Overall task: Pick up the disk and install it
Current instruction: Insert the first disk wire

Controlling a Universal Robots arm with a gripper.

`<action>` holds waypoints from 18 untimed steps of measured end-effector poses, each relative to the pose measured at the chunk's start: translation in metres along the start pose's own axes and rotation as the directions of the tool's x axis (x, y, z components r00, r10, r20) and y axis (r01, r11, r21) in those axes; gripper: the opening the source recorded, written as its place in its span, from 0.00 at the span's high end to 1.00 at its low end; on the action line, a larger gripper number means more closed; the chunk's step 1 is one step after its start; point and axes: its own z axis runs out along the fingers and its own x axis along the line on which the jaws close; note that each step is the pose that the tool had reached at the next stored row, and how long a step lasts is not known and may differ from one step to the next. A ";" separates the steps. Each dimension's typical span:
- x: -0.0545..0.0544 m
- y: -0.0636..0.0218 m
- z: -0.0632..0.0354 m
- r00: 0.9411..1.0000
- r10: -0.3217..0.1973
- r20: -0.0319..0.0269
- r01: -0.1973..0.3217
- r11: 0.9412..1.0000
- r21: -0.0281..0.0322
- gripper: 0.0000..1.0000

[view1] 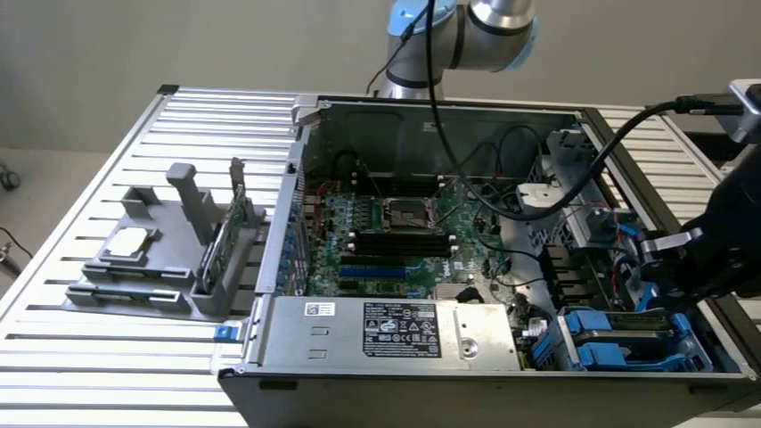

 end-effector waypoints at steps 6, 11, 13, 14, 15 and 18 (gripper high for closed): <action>0.000 0.0000 0.0001 0.998 0.055 0.007 -0.055 0.998 0.005 0.89; 0.000 0.0000 0.0001 0.992 0.129 0.018 -0.129 0.992 0.012 0.89; 0.000 0.0000 0.0001 0.987 0.158 0.023 -0.158 0.987 0.014 0.89; 0.000 0.0000 0.0001 0.985 0.172 0.025 -0.173 0.985 0.015 0.89; 0.000 0.0000 0.0001 0.982 0.187 0.028 -0.187 0.982 0.016 0.89; 0.000 0.0000 0.0001 0.972 0.231 0.035 -0.231 0.973 0.020 0.89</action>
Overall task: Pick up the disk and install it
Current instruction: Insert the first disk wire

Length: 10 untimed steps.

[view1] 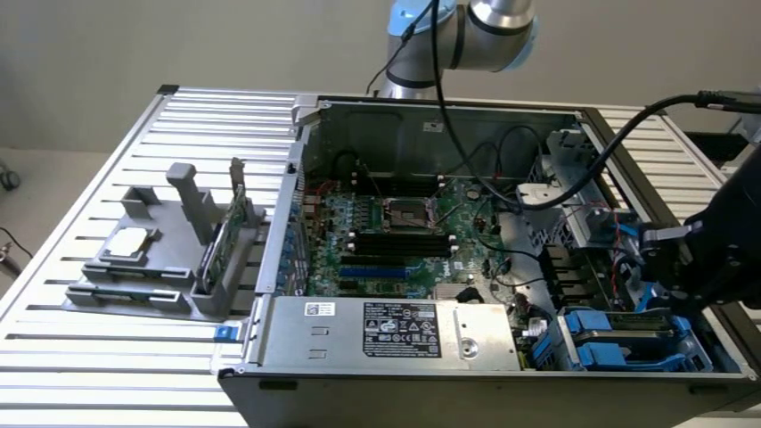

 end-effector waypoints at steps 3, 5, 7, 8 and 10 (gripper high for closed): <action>0.000 0.0000 0.0001 0.999 0.046 0.007 -0.046 0.999 0.005 0.89; 0.000 0.0000 0.0001 0.997 0.075 0.010 -0.075 0.997 0.009 0.89; 0.000 0.0000 0.0001 0.995 0.103 0.014 -0.103 0.995 0.012 0.89; 0.000 -0.0001 0.0002 0.993 0.116 0.016 -0.117 0.993 0.014 0.89; 0.000 -0.0001 0.0002 0.989 0.144 0.019 -0.144 0.989 0.018 0.89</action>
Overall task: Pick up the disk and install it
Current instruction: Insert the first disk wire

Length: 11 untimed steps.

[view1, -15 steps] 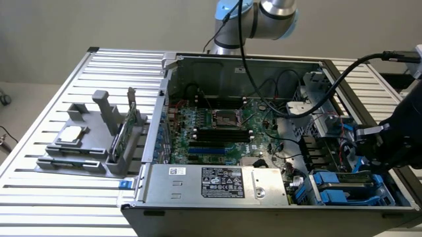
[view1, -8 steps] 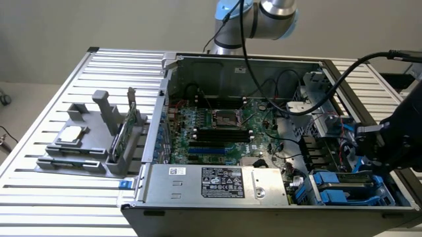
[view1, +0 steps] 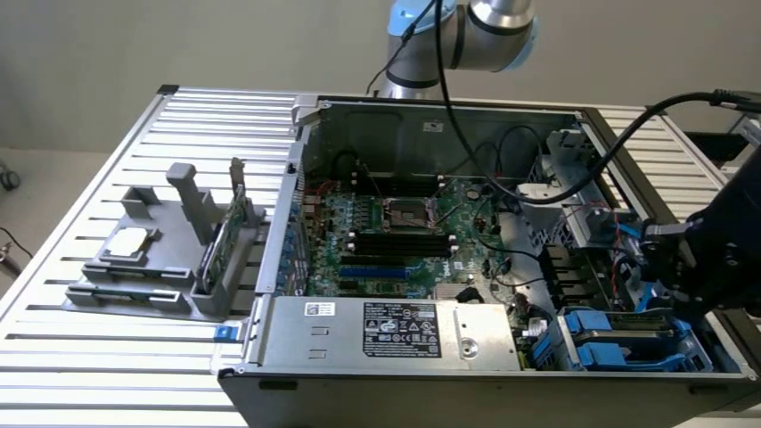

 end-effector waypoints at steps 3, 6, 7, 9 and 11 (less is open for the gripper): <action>0.000 -0.0001 0.0001 0.999 0.034 -0.001 -0.034 0.999 0.008 0.89; 0.000 -0.0001 0.0001 0.998 0.064 -0.005 -0.064 0.998 0.015 0.89; 0.000 0.0000 0.0002 0.997 0.073 -0.007 -0.073 0.997 0.018 0.89; 0.000 -0.0001 0.0003 0.996 0.090 -0.011 -0.090 0.996 0.024 0.89; 0.000 -0.0001 0.0004 0.994 0.108 -0.015 -0.107 0.994 0.029 0.88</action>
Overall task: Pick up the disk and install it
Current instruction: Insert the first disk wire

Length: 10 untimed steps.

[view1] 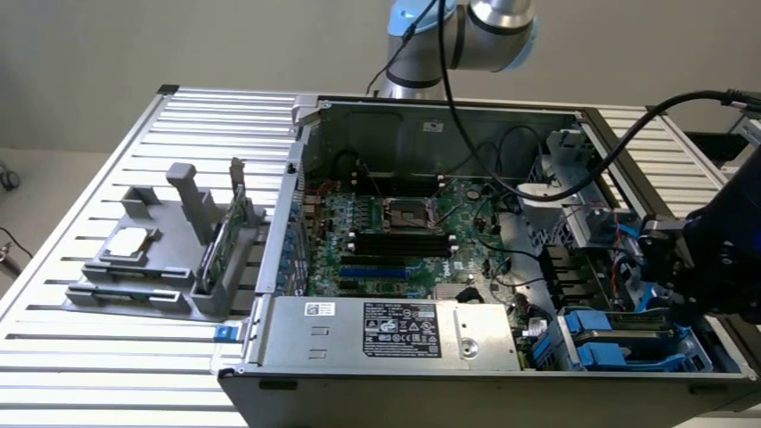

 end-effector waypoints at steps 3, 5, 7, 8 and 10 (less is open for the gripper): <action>0.000 0.0000 0.0001 1.000 0.026 -0.005 -0.026 1.000 0.007 0.76; 0.000 0.0000 0.0002 0.999 0.043 -0.008 -0.043 0.999 0.011 0.70; 0.000 0.0000 0.0004 0.998 0.061 -0.009 -0.061 0.998 0.014 0.63; 0.000 -0.0001 0.0006 0.997 0.071 -0.009 -0.071 0.997 0.015 0.63; 0.000 -0.0001 0.0009 0.996 0.093 -0.009 -0.093 0.996 0.016 0.63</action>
